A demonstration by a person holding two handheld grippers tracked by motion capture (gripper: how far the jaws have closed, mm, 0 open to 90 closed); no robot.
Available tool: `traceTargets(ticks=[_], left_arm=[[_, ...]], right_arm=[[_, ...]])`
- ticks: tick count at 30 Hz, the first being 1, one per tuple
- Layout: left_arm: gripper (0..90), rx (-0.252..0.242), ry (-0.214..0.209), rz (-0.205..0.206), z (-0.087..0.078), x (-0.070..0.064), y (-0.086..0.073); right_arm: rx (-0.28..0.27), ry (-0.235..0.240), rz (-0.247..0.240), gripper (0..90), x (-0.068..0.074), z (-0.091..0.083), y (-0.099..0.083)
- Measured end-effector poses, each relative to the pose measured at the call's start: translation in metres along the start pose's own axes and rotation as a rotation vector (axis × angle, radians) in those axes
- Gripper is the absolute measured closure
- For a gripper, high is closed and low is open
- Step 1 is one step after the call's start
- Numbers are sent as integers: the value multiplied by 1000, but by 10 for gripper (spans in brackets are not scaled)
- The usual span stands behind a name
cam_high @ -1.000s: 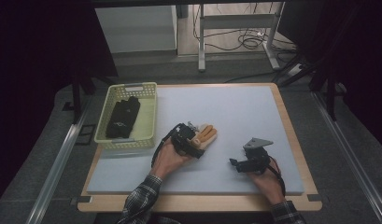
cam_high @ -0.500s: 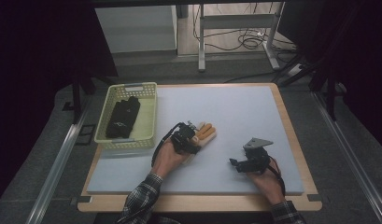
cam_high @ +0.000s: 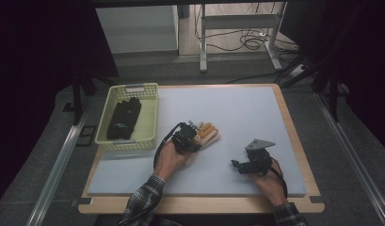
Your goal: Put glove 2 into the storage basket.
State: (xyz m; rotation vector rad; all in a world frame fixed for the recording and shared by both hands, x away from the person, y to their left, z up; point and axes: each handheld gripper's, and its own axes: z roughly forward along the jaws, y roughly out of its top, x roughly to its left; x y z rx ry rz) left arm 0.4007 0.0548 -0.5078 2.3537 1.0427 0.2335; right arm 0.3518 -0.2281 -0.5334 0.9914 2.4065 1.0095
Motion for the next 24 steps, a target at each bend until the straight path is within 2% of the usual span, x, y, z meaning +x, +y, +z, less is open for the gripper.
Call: traceTargets(ticks=[7, 15, 24], left_arm=[[650, -17, 11, -14, -9, 6, 5], [654, -45, 20, -29, -29, 12, 16], [653, -73, 48, -68, -54, 31, 26]], right_arm=[[0, 0, 0, 181, 0, 0, 0], [-1, 0, -1, 181, 0, 0, 0], [-1, 1, 0, 181, 0, 0, 0]])
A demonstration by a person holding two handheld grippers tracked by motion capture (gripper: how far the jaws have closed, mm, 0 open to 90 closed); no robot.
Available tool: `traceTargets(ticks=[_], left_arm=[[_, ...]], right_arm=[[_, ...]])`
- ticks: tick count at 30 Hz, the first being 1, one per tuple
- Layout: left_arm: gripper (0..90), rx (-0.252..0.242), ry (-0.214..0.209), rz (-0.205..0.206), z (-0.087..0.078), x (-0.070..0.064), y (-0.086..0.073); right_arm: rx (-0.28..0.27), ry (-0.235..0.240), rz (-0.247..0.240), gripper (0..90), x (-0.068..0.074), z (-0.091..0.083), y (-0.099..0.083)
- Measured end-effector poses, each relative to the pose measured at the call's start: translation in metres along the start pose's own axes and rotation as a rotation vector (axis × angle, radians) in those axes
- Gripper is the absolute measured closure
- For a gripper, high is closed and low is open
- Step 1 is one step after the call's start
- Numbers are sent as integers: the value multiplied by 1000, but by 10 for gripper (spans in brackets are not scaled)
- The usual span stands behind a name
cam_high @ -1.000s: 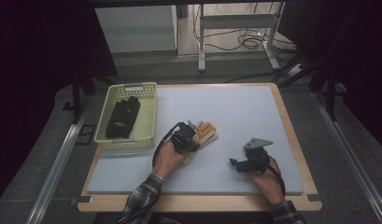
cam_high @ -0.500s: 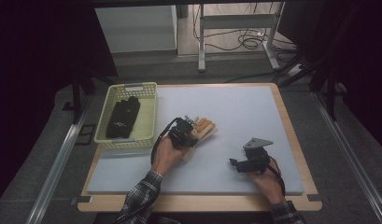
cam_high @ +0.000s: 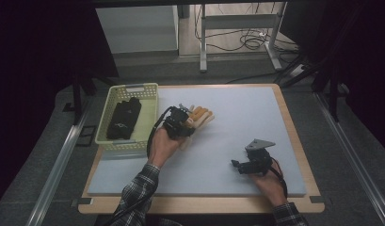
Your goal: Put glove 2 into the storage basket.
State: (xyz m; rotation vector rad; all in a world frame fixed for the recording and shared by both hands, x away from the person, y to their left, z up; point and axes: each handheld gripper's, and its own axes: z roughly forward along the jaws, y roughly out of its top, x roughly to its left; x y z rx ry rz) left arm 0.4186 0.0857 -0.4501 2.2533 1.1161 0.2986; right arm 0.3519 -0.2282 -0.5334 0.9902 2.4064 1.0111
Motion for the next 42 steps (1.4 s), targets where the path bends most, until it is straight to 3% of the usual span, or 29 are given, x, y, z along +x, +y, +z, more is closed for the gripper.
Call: traceTargets(ticks=[15, 27, 33, 42], left_arm=[[652, -51, 102, -103, -50, 49, 2], [650, -70, 214, -211, -84, 102, -19], [648, -62, 255, -279, -85, 126, -34], [643, -16, 299, -342, -56, 151, -46]], right_arm=[[-1, 0, -1, 181, 0, 0, 0], [-2, 0, -1, 181, 0, 0, 0], [-3, 0, -1, 181, 0, 0, 0], [-3, 0, 0, 181, 0, 0, 0]])
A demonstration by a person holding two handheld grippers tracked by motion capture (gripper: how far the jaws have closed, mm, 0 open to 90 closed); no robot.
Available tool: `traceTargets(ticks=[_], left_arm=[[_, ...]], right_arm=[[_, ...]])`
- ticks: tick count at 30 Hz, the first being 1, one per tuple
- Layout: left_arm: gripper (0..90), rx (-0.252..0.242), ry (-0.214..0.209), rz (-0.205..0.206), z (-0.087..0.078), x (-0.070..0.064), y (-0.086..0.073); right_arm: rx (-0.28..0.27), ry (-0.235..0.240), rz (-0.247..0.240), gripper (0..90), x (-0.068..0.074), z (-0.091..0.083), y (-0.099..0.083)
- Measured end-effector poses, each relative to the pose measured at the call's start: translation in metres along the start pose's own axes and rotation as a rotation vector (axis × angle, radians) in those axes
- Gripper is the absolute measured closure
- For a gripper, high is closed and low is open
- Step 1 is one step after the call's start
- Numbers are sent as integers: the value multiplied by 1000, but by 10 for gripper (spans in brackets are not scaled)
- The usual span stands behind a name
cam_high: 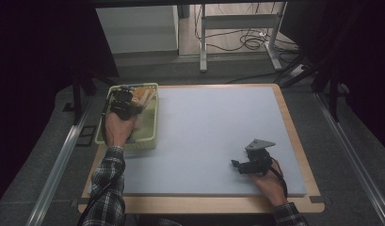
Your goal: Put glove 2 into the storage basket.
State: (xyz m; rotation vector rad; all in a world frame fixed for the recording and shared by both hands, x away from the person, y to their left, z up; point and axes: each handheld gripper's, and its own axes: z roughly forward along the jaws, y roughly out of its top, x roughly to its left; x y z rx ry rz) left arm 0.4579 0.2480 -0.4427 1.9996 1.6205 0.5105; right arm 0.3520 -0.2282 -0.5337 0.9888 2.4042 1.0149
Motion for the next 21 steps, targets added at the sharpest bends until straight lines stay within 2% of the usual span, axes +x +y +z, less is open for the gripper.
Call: traceTargets(ticks=[5, 12, 17, 21], left_arm=[[641, 35, 27, -15, 19, 6, 1], [636, 98, 48, -2, 39, 4, 6], [632, 143, 46, 5, 55, -1, 9], [626, 157, 44, 23, 64, -10, 11]], right_arm=[[0, 0, 0, 181, 0, 0, 0], [0, 1, 0, 181, 0, 0, 0], [0, 1, 1, 181, 0, 0, 0], [0, 1, 2, 181, 0, 0, 0]])
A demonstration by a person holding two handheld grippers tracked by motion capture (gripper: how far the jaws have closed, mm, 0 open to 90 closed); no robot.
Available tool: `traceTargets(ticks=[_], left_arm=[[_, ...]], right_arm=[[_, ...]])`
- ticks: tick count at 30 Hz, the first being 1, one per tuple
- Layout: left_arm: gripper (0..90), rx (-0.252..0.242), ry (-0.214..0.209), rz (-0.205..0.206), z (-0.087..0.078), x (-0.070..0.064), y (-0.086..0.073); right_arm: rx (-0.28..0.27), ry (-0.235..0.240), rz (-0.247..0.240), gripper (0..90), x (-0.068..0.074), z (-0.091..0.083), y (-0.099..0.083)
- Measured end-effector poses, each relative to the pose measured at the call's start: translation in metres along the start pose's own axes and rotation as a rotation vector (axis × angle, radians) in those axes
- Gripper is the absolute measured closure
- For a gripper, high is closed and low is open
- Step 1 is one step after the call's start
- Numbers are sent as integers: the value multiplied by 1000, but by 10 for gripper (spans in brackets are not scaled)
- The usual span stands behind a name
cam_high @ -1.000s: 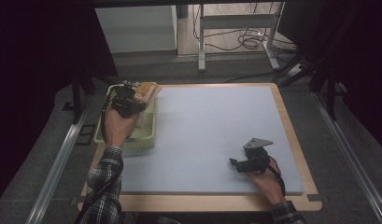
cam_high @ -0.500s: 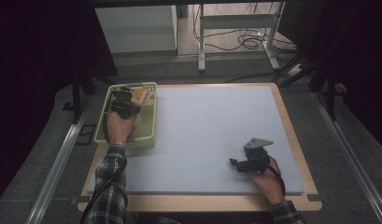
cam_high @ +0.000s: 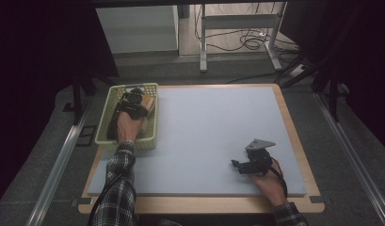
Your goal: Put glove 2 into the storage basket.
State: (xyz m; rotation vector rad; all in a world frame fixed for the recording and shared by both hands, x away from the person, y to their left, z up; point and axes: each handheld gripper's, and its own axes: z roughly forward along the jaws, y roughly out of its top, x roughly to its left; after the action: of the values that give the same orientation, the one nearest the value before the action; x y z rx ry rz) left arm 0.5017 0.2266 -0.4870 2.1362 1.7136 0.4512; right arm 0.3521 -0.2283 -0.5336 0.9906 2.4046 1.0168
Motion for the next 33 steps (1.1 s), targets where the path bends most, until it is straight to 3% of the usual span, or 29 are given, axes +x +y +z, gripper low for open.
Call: traceTargets(ticks=[3, 6, 8, 11, 15, 19, 21, 23, 26, 29, 33], left_arm=[[587, 35, -17, 0, 8, -3, 2], [446, 49, -16, -4, 14, -4, 1], [359, 58, -5, -32, 17, -1, 1], [225, 42, -34, -61, 13, 4, -1], [174, -6, -77, -55, -5, 10, -2], [248, -51, -103, -73, -22, 16, -4], [370, -55, -121, -91, -26, 20, -6], [453, -38, -147, -103, -25, 24, -8], [556, 15, -148, -94, -16, 24, -11], [606, 24, -180, -93, -10, 21, -11], [591, 31, -162, -77, -7, 18, -9]], right_arm=[[0, 0, -1, 181, 0, 0, 0], [0, 0, -1, 181, 0, 0, 0], [0, 0, -1, 181, 0, 0, 0], [0, 0, -1, 181, 0, 0, 0], [0, -1, -2, 181, 0, 0, 0], [0, -1, -3, 181, 0, 0, 0], [0, -1, -3, 181, 0, 0, 0], [0, -1, -2, 181, 0, 0, 0], [0, -1, -2, 181, 0, 0, 0], [0, -1, -2, 181, 0, 0, 0], [0, -1, -2, 181, 0, 0, 0]])
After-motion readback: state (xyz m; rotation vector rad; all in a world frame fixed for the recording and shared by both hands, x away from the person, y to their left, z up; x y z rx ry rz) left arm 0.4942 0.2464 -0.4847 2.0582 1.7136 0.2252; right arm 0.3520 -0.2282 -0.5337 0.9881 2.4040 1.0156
